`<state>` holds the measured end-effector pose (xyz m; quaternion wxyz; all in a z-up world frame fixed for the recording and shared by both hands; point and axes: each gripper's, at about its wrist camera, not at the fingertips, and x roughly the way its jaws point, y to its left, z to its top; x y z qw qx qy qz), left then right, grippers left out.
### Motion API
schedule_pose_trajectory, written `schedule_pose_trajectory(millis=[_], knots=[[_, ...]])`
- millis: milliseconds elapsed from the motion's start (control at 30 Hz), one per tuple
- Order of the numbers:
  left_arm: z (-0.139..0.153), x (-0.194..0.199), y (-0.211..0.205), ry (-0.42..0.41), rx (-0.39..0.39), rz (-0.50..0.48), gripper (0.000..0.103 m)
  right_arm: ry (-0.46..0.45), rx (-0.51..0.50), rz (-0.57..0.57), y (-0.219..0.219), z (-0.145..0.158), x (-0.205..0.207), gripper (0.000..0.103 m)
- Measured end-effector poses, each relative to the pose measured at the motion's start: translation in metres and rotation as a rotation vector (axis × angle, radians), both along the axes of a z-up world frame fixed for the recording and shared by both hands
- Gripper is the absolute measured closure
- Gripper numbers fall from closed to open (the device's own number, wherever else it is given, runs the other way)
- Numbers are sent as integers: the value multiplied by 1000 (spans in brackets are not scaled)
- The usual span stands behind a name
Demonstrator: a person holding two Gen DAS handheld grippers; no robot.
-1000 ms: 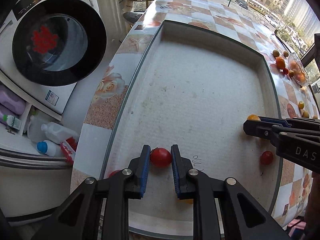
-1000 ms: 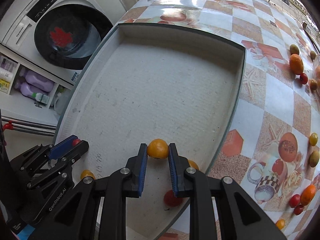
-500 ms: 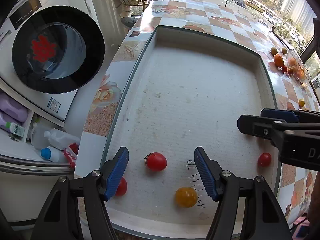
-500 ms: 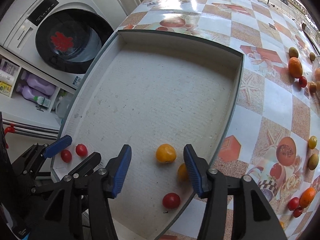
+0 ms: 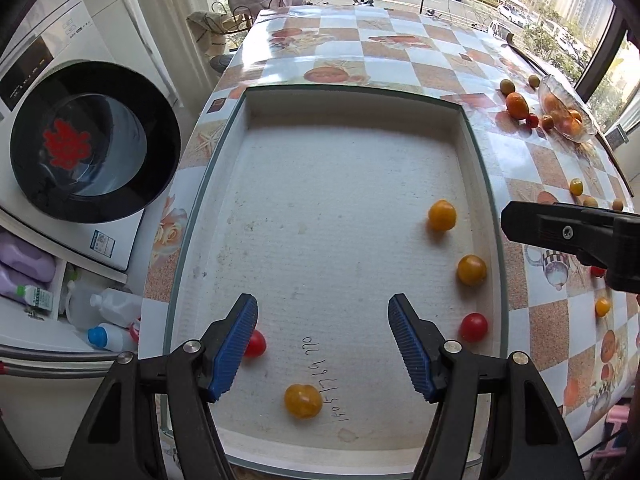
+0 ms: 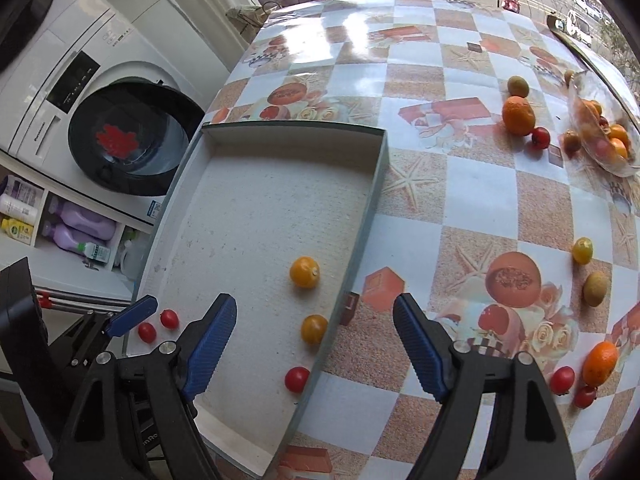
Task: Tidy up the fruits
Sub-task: 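Grasp a yellow tomato with the left tool while the right tool grasps a brown round fruit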
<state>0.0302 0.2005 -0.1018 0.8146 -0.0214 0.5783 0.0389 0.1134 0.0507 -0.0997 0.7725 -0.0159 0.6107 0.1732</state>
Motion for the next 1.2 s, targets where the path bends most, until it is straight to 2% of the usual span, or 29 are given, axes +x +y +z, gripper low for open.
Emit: schedule_pose_trajectory(millis=[233, 367, 500, 633, 800, 1067, 1200], knots=[[23, 22, -51, -55, 7, -118, 34, -59, -58, -179, -80, 19, 0, 20], [33, 36, -86, -72, -22, -184, 34, -93, -100, -305, -138, 31, -3, 20], [33, 53, -125, -70, -62, -234, 34, -100, -154, -411, -191, 35, -2, 20], [19, 72, -165, -52, -78, -291, 34, -89, -179, -495, -236, 32, -2, 20], [-4, 92, -205, -35, -85, -355, 34, -61, -201, -541, -269, 20, -2, 20], [-29, 119, -240, -10, -98, -403, 34, -54, -208, -520, -293, 6, 4, 20], [-31, 127, -252, -15, -96, -412, 34, -60, -209, -505, -299, 1, 13, 31]])
